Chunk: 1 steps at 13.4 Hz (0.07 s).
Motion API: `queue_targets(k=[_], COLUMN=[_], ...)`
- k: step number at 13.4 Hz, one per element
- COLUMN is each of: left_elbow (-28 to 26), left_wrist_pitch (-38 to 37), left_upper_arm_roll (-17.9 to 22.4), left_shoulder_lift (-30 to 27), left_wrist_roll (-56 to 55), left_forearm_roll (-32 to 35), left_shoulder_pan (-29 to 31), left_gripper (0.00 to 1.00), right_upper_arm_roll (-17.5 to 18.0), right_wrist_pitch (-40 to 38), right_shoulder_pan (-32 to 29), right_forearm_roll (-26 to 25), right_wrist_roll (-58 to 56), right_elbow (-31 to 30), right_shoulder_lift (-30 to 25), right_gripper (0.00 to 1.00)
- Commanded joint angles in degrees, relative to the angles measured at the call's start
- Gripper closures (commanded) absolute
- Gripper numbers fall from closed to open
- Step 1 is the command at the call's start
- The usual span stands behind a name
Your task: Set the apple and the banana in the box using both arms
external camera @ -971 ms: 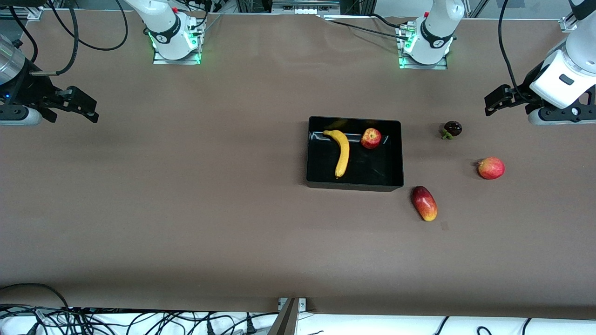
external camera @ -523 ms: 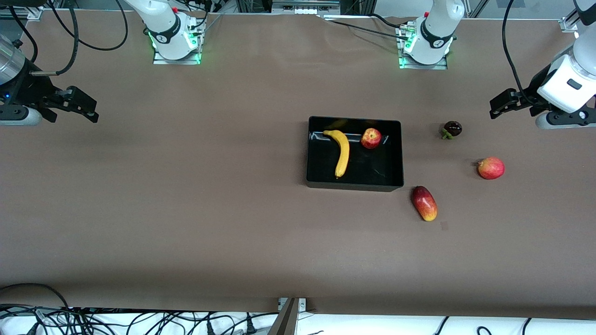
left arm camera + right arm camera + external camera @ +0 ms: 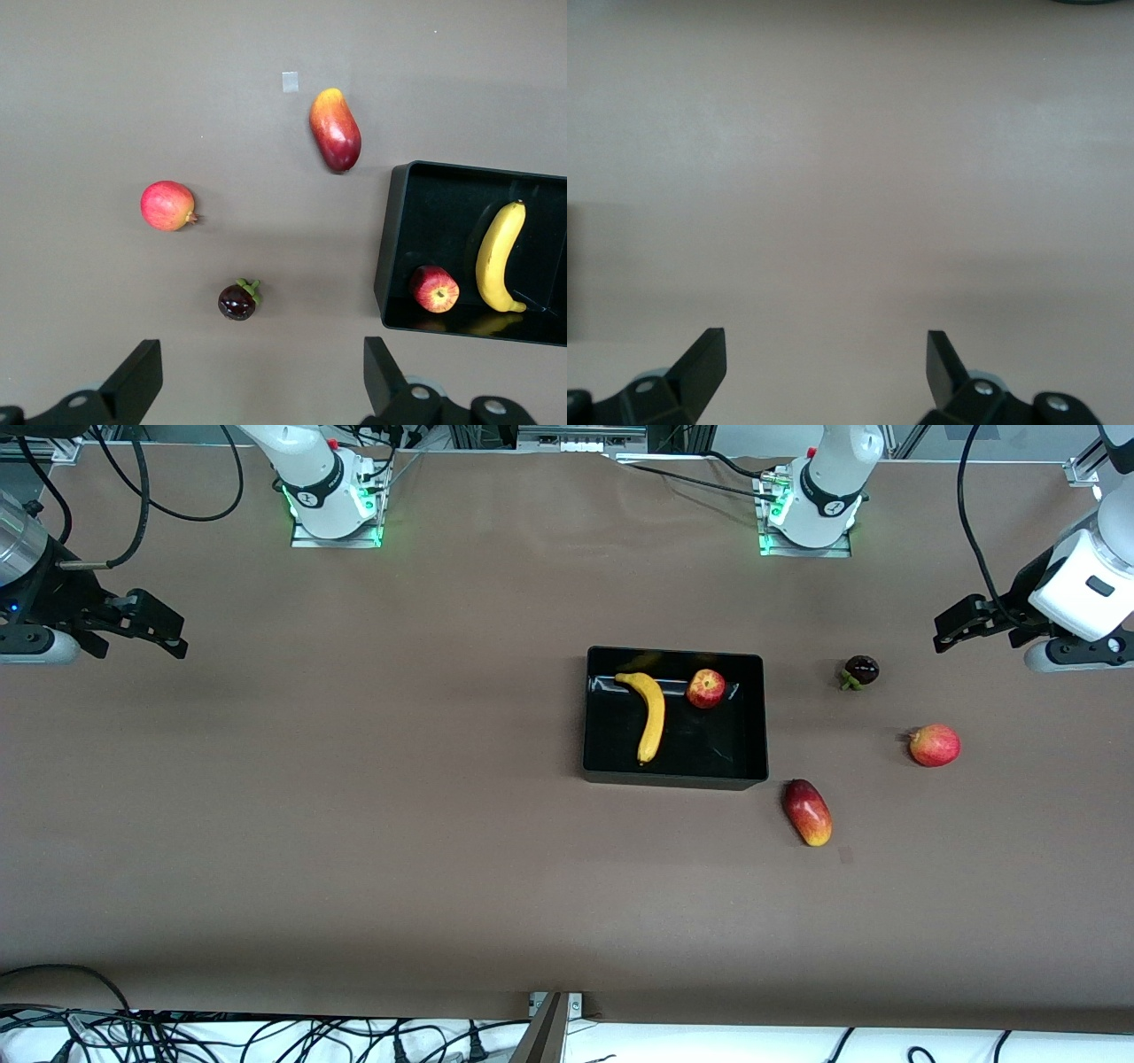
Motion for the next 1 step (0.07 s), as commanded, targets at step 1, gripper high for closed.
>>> queue_targets(k=[1], left_elbow=[1.5], left_wrist_pitch=[-0.3], left_upper_arm_roll=[-0.5], left_shoulder_lift=[0.8], left_wrist_roll=[1.6], left_forearm_roll=[-1.1], left_shoulder_pan=[0.8], left_gripper=[0.00], right_upper_arm_roll=[0.5], right_wrist_pitch=[-0.8], right_shoulder_pan=[-0.5], right_forearm_roll=[-0.5], right_wrist_roll=[0.2], right_elbow=[0.9], right_shoulder_lift=[0.2], right_gripper=[0.00])
